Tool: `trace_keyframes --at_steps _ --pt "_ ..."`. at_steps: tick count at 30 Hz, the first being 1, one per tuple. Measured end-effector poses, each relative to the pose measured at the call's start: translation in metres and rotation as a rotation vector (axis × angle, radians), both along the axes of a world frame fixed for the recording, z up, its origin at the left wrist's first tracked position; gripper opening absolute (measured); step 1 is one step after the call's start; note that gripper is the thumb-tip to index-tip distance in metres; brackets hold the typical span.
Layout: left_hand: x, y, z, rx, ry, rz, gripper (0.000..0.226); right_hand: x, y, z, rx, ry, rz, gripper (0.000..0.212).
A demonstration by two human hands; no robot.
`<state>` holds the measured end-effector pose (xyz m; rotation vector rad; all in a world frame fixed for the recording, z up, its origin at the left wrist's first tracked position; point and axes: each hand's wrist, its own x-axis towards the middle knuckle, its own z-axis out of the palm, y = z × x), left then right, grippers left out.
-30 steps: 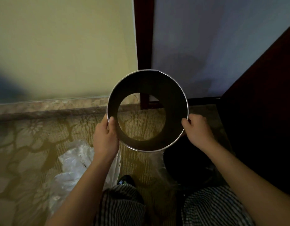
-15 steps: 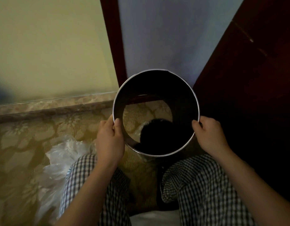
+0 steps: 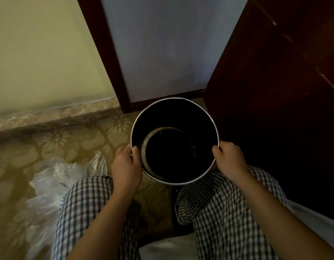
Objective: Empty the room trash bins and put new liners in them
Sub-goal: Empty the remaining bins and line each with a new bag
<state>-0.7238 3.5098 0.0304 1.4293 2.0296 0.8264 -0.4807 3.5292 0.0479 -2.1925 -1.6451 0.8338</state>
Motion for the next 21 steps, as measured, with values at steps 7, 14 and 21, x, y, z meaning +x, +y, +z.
trace_keyframes --at_steps 7,14,21 --pt "0.002 0.01 -0.011 -0.058 0.032 -0.02 0.031 0.003 0.009 -0.007 -0.018 -0.059 -0.016 0.041" --pt "0.002 0.036 -0.027 -0.09 0.081 -0.056 0.033 0.006 0.028 -0.017 -0.13 -0.043 -0.032 0.039" --pt "0.005 0.051 -0.054 -0.257 0.071 -0.063 0.033 0.001 0.056 -0.04 -0.342 -0.045 -0.056 0.035"
